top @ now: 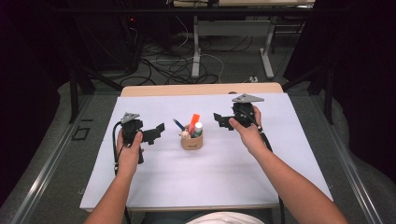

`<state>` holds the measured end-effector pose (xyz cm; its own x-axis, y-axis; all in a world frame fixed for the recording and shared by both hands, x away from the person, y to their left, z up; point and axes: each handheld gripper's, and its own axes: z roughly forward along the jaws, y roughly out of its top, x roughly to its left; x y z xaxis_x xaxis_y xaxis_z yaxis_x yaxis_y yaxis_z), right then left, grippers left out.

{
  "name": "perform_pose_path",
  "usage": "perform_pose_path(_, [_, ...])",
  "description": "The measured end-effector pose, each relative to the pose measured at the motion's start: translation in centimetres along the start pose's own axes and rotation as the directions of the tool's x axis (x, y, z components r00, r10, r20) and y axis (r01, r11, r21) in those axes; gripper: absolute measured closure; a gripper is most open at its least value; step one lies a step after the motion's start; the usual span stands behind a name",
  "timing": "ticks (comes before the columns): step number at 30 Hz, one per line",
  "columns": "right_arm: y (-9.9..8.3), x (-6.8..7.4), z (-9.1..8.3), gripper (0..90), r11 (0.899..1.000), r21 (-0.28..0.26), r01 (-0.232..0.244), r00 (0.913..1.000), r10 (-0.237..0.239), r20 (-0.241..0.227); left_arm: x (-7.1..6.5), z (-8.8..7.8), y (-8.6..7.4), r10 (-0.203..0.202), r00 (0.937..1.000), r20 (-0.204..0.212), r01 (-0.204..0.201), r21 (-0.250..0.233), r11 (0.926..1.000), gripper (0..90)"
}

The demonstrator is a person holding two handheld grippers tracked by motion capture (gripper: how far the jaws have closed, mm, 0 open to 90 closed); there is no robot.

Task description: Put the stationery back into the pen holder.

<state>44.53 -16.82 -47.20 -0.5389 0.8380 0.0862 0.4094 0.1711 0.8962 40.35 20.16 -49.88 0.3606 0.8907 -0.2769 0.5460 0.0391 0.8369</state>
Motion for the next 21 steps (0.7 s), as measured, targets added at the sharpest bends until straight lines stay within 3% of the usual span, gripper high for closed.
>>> perform_pose_path(8, [-1.9, -2.8, -1.5, 0.0, 0.998, -0.008, -0.061, 0.9951, 0.061, 0.078, 0.2, -0.1, 0.0, -0.007, 1.0, -0.004, 0.007, 0.011, 0.9999, 0.7])
perform_pose_path(21, [-4.7, -5.8, -3.5, 0.0, 0.992, -0.02, -0.125, 0.9826, 0.126, 0.136, 0.3, 0.1, -0.2, -0.017, 0.9998, -0.011, 0.017, 0.008, 0.9998, 0.7])
